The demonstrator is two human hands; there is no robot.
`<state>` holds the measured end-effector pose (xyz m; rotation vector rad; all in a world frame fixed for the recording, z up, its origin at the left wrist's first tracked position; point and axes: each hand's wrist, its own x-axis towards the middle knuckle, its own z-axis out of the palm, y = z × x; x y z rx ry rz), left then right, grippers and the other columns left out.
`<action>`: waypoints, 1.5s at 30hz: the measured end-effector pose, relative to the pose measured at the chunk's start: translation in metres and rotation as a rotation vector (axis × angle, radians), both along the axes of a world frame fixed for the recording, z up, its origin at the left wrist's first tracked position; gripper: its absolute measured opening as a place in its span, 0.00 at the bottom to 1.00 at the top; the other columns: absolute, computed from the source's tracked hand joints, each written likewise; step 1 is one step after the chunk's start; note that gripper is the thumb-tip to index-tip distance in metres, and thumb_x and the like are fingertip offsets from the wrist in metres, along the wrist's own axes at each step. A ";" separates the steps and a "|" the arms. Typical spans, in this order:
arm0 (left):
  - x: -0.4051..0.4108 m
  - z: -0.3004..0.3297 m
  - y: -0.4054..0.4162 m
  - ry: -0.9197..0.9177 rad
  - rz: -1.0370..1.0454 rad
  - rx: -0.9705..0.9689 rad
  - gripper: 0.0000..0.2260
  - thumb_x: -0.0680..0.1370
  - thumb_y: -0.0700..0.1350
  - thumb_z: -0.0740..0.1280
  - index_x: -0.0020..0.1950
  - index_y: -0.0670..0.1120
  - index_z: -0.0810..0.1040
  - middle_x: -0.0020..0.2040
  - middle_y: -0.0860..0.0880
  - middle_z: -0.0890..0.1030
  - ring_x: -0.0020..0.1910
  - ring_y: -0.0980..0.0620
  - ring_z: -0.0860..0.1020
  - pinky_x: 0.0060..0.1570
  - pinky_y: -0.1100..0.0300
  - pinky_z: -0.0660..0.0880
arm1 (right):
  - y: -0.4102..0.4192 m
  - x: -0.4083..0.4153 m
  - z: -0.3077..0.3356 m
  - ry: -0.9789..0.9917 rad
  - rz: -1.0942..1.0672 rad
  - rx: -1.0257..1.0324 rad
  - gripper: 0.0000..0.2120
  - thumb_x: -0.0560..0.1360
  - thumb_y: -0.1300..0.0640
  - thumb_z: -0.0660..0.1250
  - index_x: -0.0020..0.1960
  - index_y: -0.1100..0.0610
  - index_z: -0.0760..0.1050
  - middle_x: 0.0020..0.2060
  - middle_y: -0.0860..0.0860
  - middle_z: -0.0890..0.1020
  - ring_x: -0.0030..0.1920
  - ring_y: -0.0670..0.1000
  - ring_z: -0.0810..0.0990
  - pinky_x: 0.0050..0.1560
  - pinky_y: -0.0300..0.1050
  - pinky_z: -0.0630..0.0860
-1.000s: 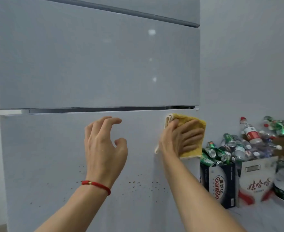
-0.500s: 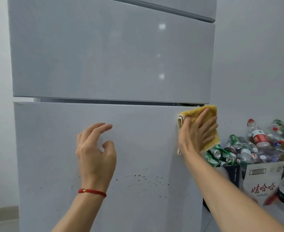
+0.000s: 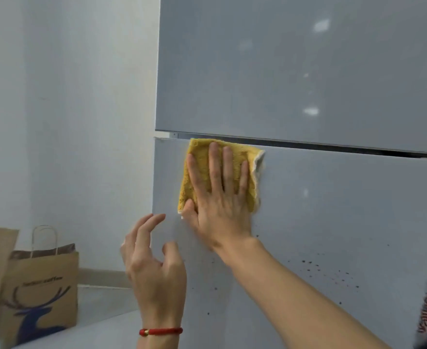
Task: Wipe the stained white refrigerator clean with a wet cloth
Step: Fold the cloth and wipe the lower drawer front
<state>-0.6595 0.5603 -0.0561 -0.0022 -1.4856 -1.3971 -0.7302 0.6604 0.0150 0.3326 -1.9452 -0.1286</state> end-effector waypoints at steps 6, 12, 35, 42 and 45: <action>0.003 0.005 -0.020 0.033 -0.052 0.047 0.18 0.77 0.31 0.65 0.59 0.50 0.82 0.55 0.52 0.82 0.54 0.54 0.79 0.56 0.62 0.76 | -0.049 -0.014 -0.033 -0.022 0.107 0.465 0.33 0.83 0.44 0.55 0.85 0.52 0.52 0.84 0.53 0.49 0.84 0.56 0.44 0.82 0.60 0.41; 0.007 0.005 -0.034 -0.106 -0.097 0.127 0.15 0.74 0.34 0.68 0.36 0.46 0.64 0.34 0.52 0.63 0.33 0.50 0.61 0.33 0.55 0.62 | 0.081 0.010 -0.057 0.064 -0.065 0.108 0.40 0.78 0.41 0.59 0.84 0.56 0.53 0.84 0.57 0.53 0.83 0.61 0.50 0.80 0.67 0.47; 0.013 -0.019 0.020 -0.208 -0.094 -0.213 0.27 0.76 0.52 0.59 0.77 0.56 0.64 0.78 0.56 0.60 0.75 0.60 0.56 0.73 0.51 0.57 | 0.110 0.021 -0.122 -0.010 0.003 0.055 0.41 0.74 0.45 0.64 0.84 0.53 0.56 0.84 0.53 0.55 0.84 0.58 0.51 0.80 0.67 0.47; 0.014 -0.026 0.072 -0.168 -0.134 -0.416 0.30 0.81 0.44 0.64 0.82 0.56 0.59 0.82 0.60 0.52 0.80 0.64 0.45 0.76 0.61 0.47 | 0.254 0.030 -0.126 0.033 -0.213 -0.406 0.40 0.79 0.39 0.50 0.84 0.60 0.50 0.83 0.62 0.51 0.83 0.65 0.47 0.79 0.70 0.45; 0.016 -0.029 0.084 -0.177 -0.163 -0.484 0.33 0.79 0.41 0.67 0.82 0.55 0.59 0.83 0.59 0.52 0.81 0.63 0.44 0.76 0.61 0.47 | 0.270 0.031 -0.133 0.047 -0.232 -0.792 0.41 0.79 0.38 0.46 0.84 0.59 0.45 0.84 0.60 0.47 0.83 0.62 0.45 0.80 0.67 0.44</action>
